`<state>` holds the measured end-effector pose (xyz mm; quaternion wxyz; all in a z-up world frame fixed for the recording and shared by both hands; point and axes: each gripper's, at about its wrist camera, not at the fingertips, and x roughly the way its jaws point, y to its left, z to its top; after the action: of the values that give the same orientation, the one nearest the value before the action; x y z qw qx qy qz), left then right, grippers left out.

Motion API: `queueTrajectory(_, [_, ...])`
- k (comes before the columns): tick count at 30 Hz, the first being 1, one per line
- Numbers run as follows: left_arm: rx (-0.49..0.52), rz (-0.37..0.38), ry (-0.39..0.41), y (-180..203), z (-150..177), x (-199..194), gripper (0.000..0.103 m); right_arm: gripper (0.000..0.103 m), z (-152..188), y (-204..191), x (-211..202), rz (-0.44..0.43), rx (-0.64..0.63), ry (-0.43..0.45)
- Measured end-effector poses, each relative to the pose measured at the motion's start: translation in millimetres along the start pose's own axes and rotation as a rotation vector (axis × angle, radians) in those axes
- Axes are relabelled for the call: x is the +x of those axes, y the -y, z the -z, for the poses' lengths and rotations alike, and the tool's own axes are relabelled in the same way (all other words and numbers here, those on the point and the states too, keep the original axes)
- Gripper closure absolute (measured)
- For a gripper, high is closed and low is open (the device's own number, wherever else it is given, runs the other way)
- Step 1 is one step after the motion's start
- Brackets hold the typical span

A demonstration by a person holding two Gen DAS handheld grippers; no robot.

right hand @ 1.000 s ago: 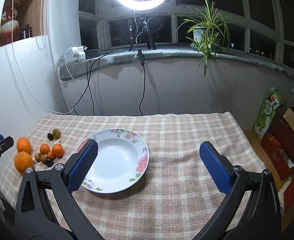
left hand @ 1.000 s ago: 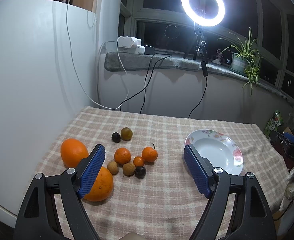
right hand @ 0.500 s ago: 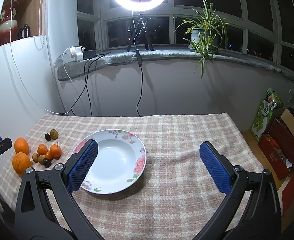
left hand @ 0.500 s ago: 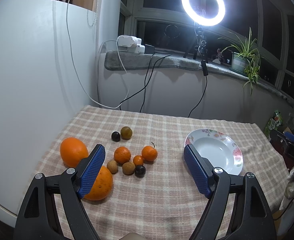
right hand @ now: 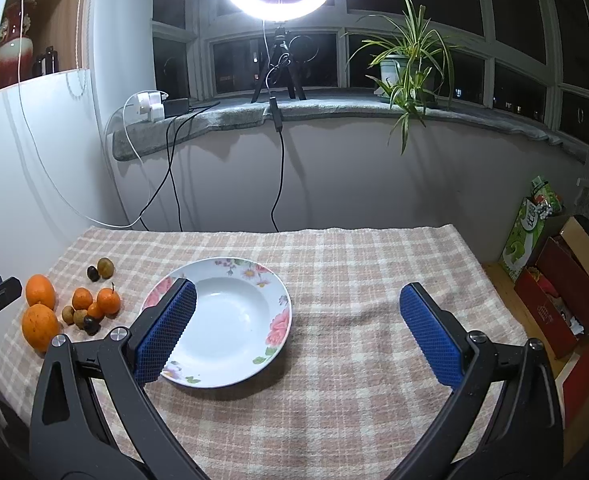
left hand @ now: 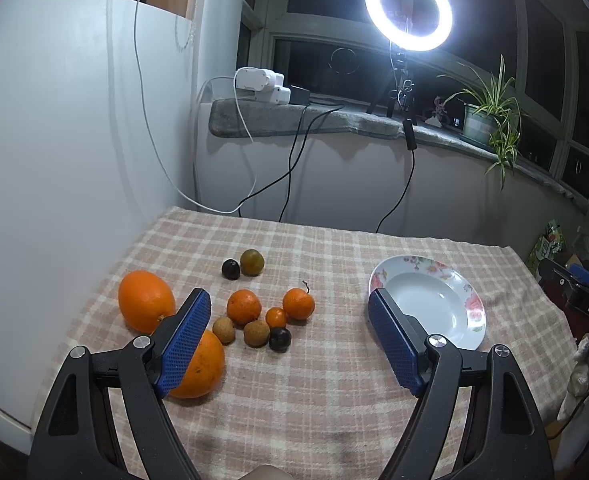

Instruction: Organize fruits

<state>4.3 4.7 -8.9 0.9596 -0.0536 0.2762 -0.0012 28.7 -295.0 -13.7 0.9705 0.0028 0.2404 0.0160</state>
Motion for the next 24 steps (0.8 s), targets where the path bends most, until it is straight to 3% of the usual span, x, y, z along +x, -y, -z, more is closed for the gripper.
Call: queueTrajectory(24, [-0.01,-0.001,0.001,-5.2,1.1,0.1,0.022,0.0,0.4,-4.1,1.4,0.0,-0.007,-0.003])
